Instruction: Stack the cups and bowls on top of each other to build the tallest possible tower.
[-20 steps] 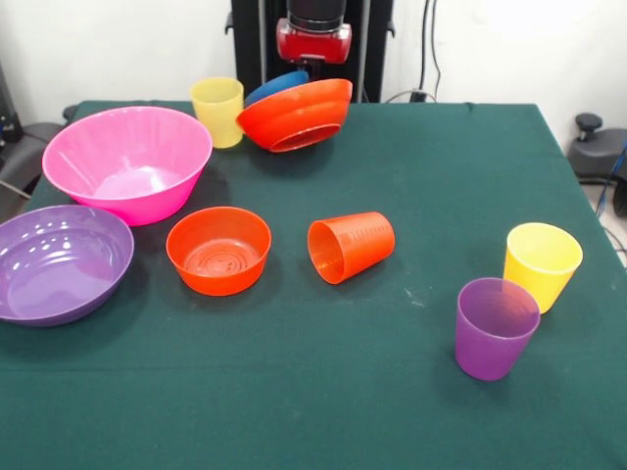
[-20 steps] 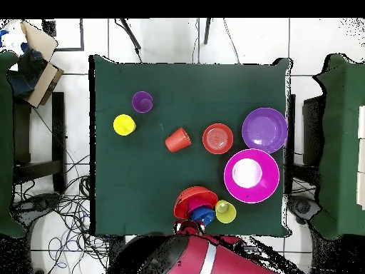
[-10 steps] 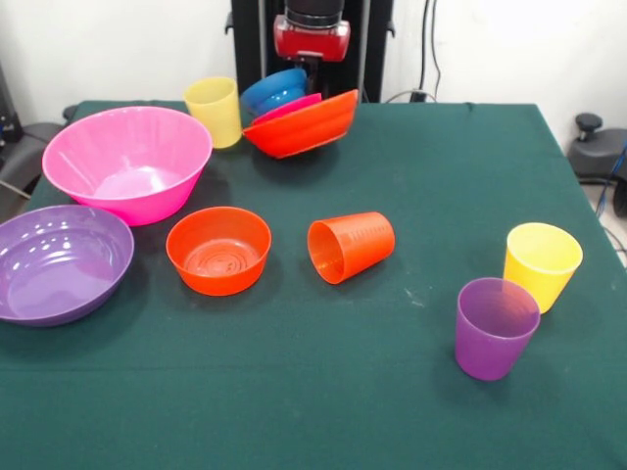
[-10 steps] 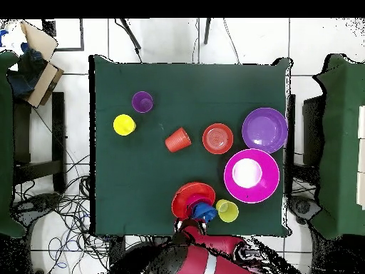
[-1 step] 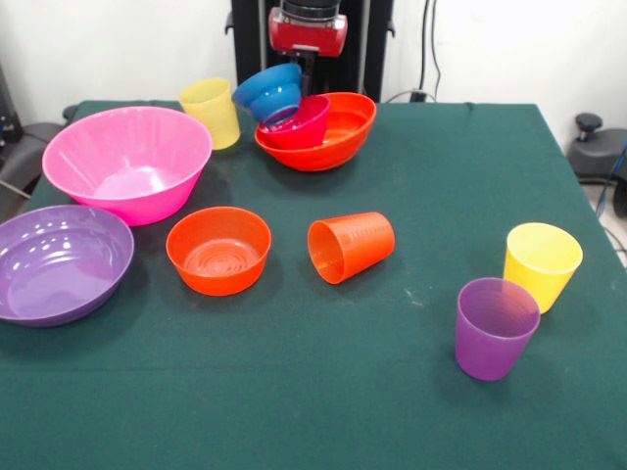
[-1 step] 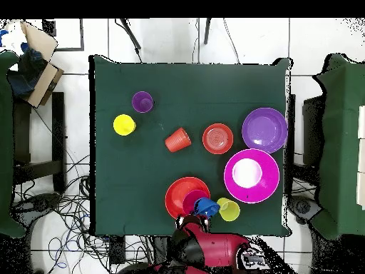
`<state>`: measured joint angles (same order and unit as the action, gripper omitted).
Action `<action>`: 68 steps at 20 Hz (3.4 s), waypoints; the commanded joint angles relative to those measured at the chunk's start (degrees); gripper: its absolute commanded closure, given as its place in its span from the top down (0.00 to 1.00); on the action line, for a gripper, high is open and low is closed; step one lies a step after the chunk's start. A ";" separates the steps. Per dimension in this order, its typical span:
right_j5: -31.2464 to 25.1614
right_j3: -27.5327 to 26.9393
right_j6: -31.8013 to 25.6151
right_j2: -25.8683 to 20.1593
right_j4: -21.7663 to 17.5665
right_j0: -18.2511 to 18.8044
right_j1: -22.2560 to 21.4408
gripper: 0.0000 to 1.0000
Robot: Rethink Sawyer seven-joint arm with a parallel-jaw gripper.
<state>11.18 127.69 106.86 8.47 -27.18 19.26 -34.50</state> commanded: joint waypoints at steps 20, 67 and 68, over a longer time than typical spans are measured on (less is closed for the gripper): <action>-6.67 -1.96 7.51 -5.23 4.69 -7.39 -1.97 0.00; -13.87 -5.58 3.64 -8.67 4.47 -4.07 -5.30 1.00; -13.69 -5.48 3.76 -8.65 4.35 -4.15 -5.14 1.00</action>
<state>4.64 127.38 106.86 6.36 -24.23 14.28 -40.30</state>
